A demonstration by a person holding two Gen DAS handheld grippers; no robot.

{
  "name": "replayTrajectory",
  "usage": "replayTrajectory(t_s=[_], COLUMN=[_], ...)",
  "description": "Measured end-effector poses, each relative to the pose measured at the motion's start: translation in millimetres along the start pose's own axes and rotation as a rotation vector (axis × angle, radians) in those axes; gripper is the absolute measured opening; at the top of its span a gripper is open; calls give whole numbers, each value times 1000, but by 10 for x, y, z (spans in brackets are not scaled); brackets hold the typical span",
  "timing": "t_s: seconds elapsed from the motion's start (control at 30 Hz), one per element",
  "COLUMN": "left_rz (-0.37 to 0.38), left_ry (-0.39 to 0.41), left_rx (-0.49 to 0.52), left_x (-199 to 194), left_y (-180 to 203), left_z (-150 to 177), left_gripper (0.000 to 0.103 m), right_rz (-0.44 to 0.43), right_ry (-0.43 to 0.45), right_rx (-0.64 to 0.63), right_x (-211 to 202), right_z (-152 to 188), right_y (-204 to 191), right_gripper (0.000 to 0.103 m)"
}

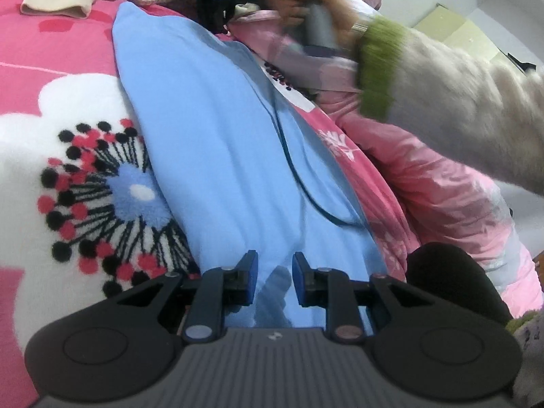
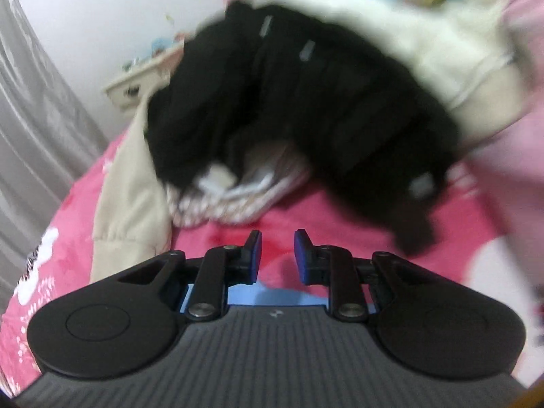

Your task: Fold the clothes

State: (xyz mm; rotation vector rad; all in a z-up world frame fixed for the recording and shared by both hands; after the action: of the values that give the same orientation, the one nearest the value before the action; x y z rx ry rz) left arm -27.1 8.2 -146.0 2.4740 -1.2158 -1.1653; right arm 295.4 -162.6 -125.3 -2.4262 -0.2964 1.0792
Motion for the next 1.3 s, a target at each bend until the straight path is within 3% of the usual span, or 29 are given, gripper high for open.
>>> replayTrajectory(t_s=[0.23, 0.33, 0.43, 0.53, 0.67, 0.8, 0.87, 1.07, 1.17, 1.3], left_rz=[-36, -76, -101, -113, -110, -85, -72, 29, 50, -6], left_ry=[-17, -27, -39, -57, -92, -179, -217, -299, -313, -267], left_rx=[58, 96, 143, 172, 224, 288, 297, 258, 239, 185], left_x=[-66, -107, -169, -152, -101, -62, -95, -342, -488, -660], left_y=[55, 134, 294, 446, 699, 890, 935, 983, 955, 848], left_z=[-21, -45, -32, 4, 129, 420, 594, 909, 959, 944], left_gripper=[30, 30, 31, 30, 29, 29, 29, 29, 29, 29], right_rz=[-109, -89, -36, 20, 29, 69, 150, 315, 322, 245], right_ry=[105, 178, 81, -132, -434, -599, -670, -904, -881, -710], right_rx=[-16, -78, -136, -164, -157, -145, -174, -115, -192, -106], right_x=[-1889, -2771, -3225, -3136, -2671, -2319, -2308, -2834, -2980, -2877], right_z=[-399, -511, -372, 226, 1346, 2182, 2500, 3216, 3246, 2916], right_y=[467, 605, 687, 689, 639, 635, 713, 1019, 897, 672], right_gripper=[24, 31, 33, 33, 31, 30, 30, 30, 28, 29])
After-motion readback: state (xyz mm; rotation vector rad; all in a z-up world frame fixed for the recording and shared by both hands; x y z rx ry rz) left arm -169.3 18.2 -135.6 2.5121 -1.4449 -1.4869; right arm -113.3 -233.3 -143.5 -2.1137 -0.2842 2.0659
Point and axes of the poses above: each gripper's, at about its wrist camera, not at the fingertips, and x roughly the way its jaws point, y to its right, z to its underside, the point moved 5 cm from there along x, roughly the way its jaws point, and after that the axes turned 15 degrees about x, right-handed, at the moved point
